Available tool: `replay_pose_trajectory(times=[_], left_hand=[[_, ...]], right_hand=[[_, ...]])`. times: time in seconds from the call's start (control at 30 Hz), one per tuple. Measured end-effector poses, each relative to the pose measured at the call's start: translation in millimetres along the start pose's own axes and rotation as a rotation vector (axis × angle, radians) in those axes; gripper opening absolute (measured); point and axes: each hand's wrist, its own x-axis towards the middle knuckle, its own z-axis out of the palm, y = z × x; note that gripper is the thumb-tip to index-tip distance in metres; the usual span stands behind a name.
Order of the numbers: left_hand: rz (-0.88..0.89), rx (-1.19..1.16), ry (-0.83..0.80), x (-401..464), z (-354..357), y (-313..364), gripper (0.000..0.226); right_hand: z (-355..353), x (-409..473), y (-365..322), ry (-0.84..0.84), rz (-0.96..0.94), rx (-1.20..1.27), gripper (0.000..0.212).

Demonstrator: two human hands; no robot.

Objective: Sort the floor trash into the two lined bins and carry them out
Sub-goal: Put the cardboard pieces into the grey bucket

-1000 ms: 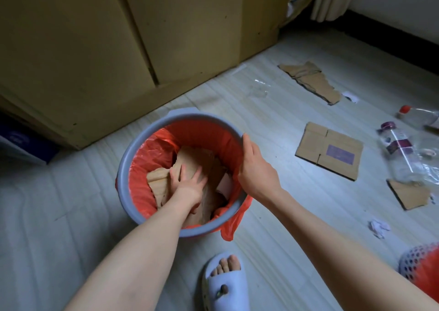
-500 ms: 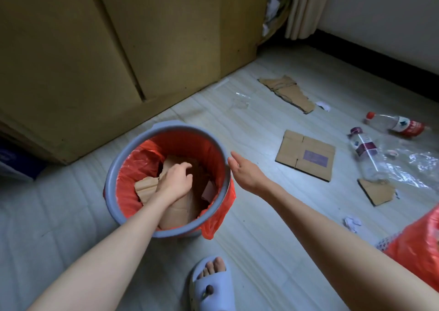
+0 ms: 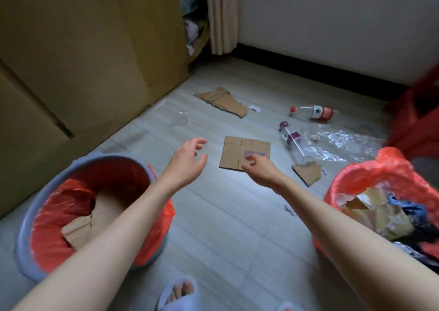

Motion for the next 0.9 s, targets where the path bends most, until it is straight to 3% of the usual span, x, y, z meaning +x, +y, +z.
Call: replay_pose_trajectory(times=[0.13, 0.3, 0.4, 0.47, 0.63, 0.77, 0.9], left_hand=[[-0.043, 0.122, -0.364, 30, 74, -8, 0.046], [-0.204, 0.232, -0.576, 69, 157, -47, 0.053], [-0.310, 0.265, -0.574, 84, 203, -82, 0.055], [-0.352, 0.271, -0.533, 89, 224, -103, 0.055], [-0.396, 0.269, -0.449, 102, 248, -141, 0.055], [-0.398, 0.283, -0.362, 121, 250, -154, 0.056], [-0.362, 0.290, -0.322, 149, 251, -149, 0.060]], right_hand=[[18, 33, 71, -0.027, 0.161, -0.156, 0.041], [68, 74, 151, -0.030, 0.388, -0.327, 0.048], [80, 101, 193, 0.002, 0.595, -0.257, 0.064], [89, 116, 216, 0.055, 0.681, -0.206, 0.063], [106, 138, 243, 0.285, 0.499, -0.222, 0.024], [87, 167, 245, 0.436, 0.452, -0.122, 0.025], [50, 208, 246, 0.610, 0.585, -0.112, 0.032]])
